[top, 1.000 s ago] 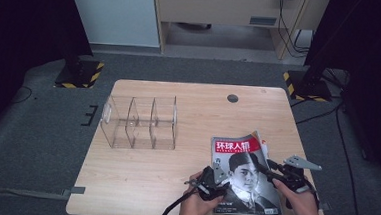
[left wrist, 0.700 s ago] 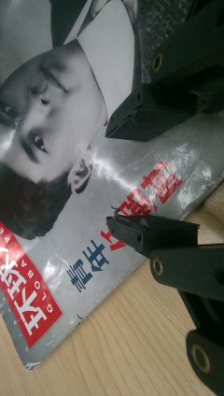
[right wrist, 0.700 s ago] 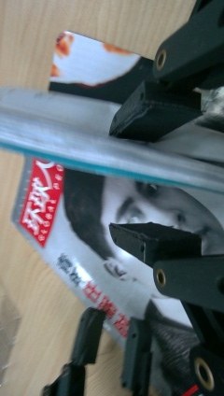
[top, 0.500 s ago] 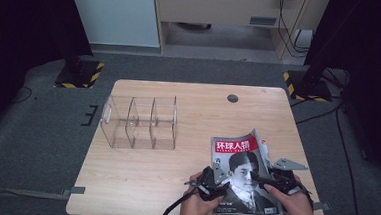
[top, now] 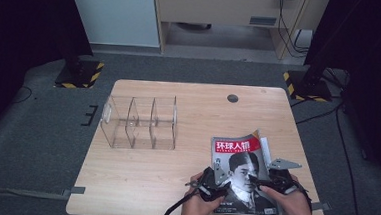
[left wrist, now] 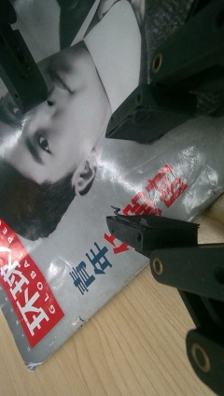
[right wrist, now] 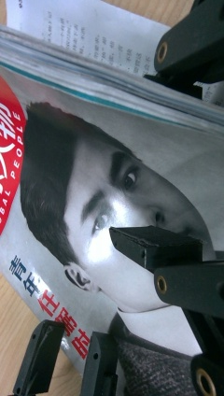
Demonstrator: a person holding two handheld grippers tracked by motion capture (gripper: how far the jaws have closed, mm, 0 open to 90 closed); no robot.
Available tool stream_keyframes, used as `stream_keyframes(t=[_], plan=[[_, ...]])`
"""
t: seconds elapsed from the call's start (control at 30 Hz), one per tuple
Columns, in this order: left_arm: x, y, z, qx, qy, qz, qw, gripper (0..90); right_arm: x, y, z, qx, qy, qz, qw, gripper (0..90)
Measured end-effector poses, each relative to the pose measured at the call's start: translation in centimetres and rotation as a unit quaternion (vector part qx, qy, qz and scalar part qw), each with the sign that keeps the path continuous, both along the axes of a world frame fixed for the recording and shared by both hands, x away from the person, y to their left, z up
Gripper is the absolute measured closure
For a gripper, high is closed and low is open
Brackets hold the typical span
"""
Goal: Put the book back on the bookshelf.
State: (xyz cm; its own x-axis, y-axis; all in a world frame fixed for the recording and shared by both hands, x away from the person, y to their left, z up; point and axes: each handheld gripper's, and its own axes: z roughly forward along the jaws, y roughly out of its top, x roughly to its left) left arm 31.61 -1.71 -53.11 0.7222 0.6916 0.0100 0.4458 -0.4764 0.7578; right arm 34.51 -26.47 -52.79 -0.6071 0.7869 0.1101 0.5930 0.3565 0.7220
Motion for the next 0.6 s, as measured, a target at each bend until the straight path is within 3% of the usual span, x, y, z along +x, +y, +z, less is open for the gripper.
stream_keyframes(t=[0.07,0.3,0.4,0.6], plan=[[0.0,-0.01,0.0,0.0,0.0,0.0,1.0,50.5,-0.1,0.05,0.29,-0.006,-0.01,0.006,0.9999,51.5],[-0.11,-0.08,-0.08,-0.002,-0.003,0.003,1.0,50.9,-0.08,0.23,0.3,-0.007,-0.013,0.014,0.9998,53.2],[-0.13,-0.09,-0.09,-0.002,-0.004,0.003,1.0,50.9,-0.14,0.06,0.37,-0.007,-0.016,0.007,0.9998,64.2],[-0.29,-0.18,-0.21,-0.005,-0.01,0.009,0.9999,50.7,-0.16,0.15,0.72,-0.016,-0.027,0.001,0.9995,75.0]])
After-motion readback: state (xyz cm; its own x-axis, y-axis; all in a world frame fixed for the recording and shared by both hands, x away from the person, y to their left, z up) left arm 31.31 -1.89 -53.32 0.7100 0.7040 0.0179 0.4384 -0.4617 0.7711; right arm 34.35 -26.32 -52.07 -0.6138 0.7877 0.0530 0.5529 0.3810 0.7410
